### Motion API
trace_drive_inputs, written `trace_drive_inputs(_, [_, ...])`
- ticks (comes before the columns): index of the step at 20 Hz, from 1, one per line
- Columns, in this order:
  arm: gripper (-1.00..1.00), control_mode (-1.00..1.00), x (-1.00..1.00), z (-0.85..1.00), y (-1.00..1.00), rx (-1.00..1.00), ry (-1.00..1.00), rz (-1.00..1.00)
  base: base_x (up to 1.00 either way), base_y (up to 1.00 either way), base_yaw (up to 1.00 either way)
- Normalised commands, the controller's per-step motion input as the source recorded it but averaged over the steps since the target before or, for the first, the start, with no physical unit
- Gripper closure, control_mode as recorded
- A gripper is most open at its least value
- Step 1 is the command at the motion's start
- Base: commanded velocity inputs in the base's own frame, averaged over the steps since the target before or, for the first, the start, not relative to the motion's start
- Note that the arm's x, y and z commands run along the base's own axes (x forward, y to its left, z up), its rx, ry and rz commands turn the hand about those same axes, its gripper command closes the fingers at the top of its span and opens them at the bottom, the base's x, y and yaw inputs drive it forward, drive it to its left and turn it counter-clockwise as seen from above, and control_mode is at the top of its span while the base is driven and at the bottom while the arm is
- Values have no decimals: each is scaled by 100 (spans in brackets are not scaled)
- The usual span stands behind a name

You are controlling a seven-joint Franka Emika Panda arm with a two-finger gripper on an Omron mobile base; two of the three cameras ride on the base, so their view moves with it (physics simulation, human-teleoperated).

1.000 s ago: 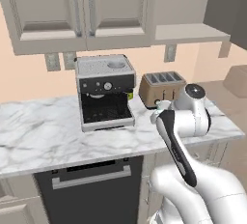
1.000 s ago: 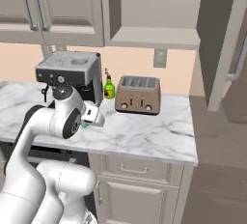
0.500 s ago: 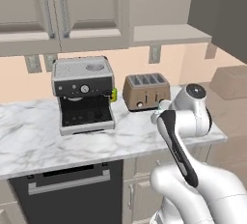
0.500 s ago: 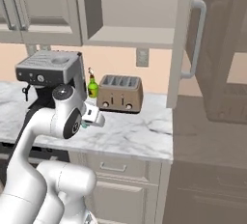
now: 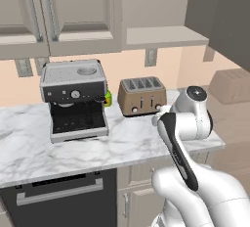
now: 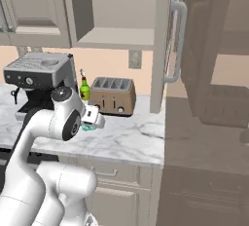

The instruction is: Move the mug from next to the sink to the open cabinet. Then, move the bowl with the apple to the fridge to clear the area for faucet cleaning.

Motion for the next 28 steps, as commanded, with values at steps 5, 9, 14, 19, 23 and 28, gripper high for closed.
trace_drive_inputs(5, [100, 100, 0, 0, 0, 0, 0, 0, 1, -65, -2])
trace_drive_inputs(9, [100, 100, 0, 0, 0, 0, 0, 0, 38, -4, 0])
trace_drive_inputs(14, [100, -100, 2, 53, 6, 0, -1, 0, 10, 1, 0])
trace_drive_inputs(19, [100, -100, -14, 100, 12, -1, -15, 3, 0, 0, 0])
trace_drive_inputs(23, [100, -100, -38, 100, 0, 0, -28, 9, 0, 0, 0])
trace_drive_inputs(28, [100, -100, -8, 100, 0, 0, -26, 14, 0, 0, 0])
